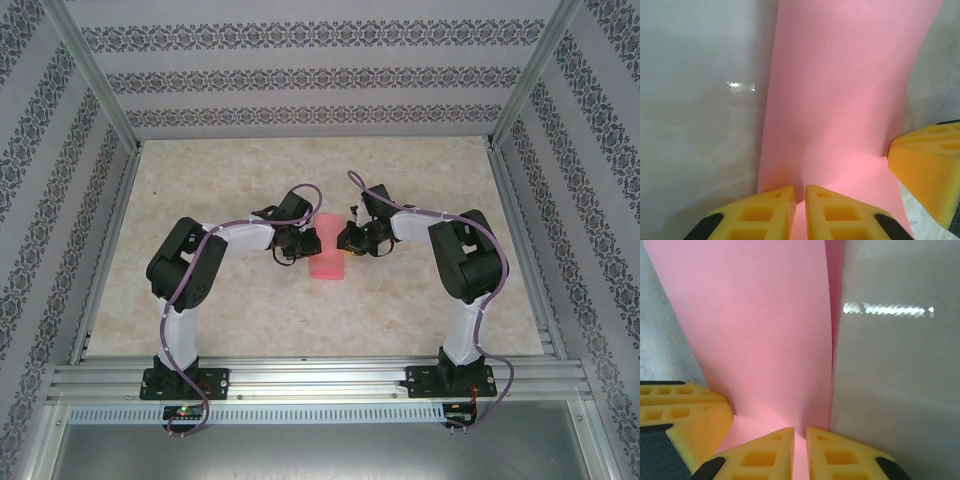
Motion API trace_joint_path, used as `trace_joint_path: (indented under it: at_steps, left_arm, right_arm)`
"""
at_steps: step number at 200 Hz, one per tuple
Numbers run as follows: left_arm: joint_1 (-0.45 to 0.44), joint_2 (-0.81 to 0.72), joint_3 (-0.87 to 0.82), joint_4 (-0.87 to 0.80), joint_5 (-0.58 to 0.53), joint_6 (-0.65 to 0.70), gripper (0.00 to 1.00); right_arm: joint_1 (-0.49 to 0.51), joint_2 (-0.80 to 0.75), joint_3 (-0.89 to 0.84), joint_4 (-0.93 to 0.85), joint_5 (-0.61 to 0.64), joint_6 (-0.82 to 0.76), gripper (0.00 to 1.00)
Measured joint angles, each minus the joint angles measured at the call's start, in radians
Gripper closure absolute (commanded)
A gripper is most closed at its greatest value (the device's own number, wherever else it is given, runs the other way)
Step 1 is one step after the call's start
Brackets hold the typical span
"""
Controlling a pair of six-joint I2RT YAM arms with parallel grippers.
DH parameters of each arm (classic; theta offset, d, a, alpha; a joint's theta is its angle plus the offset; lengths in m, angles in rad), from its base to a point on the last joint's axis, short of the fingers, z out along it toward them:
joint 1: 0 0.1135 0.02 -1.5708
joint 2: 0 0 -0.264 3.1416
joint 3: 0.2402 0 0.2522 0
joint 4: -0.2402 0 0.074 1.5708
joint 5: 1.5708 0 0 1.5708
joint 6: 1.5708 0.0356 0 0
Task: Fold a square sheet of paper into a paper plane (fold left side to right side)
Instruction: Hold the square sheet of paper at the center of the table.
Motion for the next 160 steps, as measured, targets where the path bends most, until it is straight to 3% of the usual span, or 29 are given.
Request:
trace_joint_path:
  at_steps: [72,160]
  left_arm:
    - [0.004,-0.002,-0.006,0.008,0.008,0.013,0.85]
    - [0.004,-0.002,-0.006,0.008,0.012,0.031,0.85]
  right_arm:
    - [0.003,-0.015,0.085,0.023,-0.034,0.04,0.85]
    - [0.035,0.142,0.172,0.065,-0.049,0.08,0.85]
